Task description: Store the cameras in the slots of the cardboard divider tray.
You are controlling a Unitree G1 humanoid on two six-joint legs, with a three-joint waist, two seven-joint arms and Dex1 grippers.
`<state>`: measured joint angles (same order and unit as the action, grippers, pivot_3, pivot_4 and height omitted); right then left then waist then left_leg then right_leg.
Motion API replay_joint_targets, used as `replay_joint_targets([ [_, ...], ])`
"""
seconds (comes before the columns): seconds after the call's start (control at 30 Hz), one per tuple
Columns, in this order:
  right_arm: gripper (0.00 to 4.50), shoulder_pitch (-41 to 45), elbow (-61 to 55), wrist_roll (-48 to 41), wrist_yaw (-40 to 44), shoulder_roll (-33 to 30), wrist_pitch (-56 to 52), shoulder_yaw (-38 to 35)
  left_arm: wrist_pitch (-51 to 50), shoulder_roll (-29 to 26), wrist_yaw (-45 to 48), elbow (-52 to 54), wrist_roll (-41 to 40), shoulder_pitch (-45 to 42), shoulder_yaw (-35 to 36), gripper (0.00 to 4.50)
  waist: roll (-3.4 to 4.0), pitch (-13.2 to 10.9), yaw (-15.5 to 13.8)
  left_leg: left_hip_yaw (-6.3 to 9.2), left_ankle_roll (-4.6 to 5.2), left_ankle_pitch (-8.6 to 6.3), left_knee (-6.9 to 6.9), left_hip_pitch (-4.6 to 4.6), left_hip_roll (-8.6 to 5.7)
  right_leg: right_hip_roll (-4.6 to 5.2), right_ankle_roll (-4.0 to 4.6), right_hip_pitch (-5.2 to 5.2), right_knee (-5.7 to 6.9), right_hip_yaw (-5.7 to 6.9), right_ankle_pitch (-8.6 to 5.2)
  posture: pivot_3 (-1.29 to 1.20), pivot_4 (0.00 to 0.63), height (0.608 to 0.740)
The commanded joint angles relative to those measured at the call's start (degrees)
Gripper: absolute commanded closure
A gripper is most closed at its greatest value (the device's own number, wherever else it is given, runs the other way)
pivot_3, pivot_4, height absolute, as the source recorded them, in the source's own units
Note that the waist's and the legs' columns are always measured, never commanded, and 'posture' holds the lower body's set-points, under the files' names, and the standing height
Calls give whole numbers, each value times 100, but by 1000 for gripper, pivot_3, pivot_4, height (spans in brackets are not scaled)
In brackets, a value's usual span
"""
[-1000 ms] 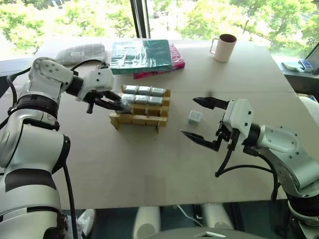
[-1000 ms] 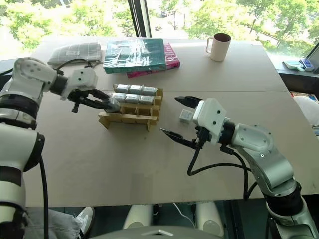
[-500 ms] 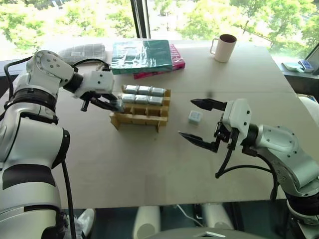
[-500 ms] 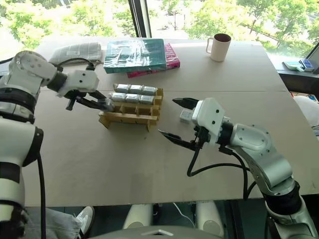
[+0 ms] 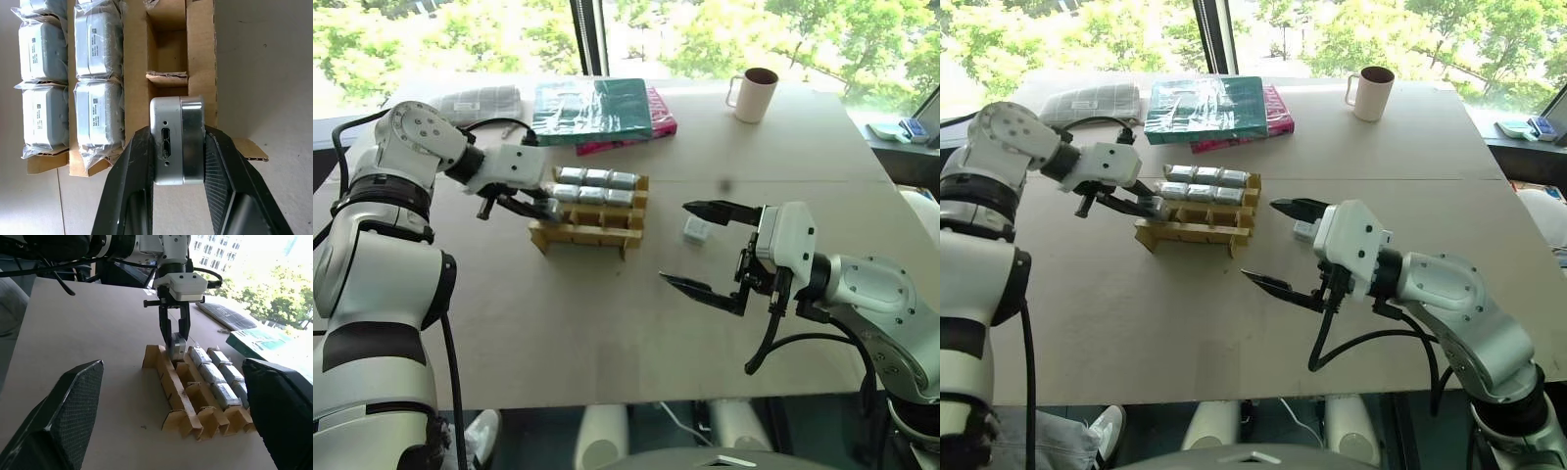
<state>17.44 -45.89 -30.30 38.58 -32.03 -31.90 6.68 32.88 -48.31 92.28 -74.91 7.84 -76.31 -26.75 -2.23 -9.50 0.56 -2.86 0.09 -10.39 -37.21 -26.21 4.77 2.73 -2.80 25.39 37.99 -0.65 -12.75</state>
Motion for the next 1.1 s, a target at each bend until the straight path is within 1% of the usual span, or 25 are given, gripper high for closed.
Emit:
replay_joint_targets([
  [0.03,0,-35,-298,-60,-121,-33,0,-89,51,-18,22,-1,79,-60,228,3717,0,0,-1,1,0,0,0,0,0,0,0,0,0,1,0,0,150,740],
  [0.63,0,-201,-729,-37,-485,-33,-140,80,103,207,20,84,495,-21,613,3717,-1,1,-4,7,0,0,-6,1,0,-1,-1,-7,1,6,1,0,150,740],
  [1.1,0,-307,-816,-48,-537,-106,-107,55,132,249,-168,89,804,31,750,3717,-2,1,0,9,0,0,-9,2,0,-1,-1,-10,2,7,1,0,150,740],
])
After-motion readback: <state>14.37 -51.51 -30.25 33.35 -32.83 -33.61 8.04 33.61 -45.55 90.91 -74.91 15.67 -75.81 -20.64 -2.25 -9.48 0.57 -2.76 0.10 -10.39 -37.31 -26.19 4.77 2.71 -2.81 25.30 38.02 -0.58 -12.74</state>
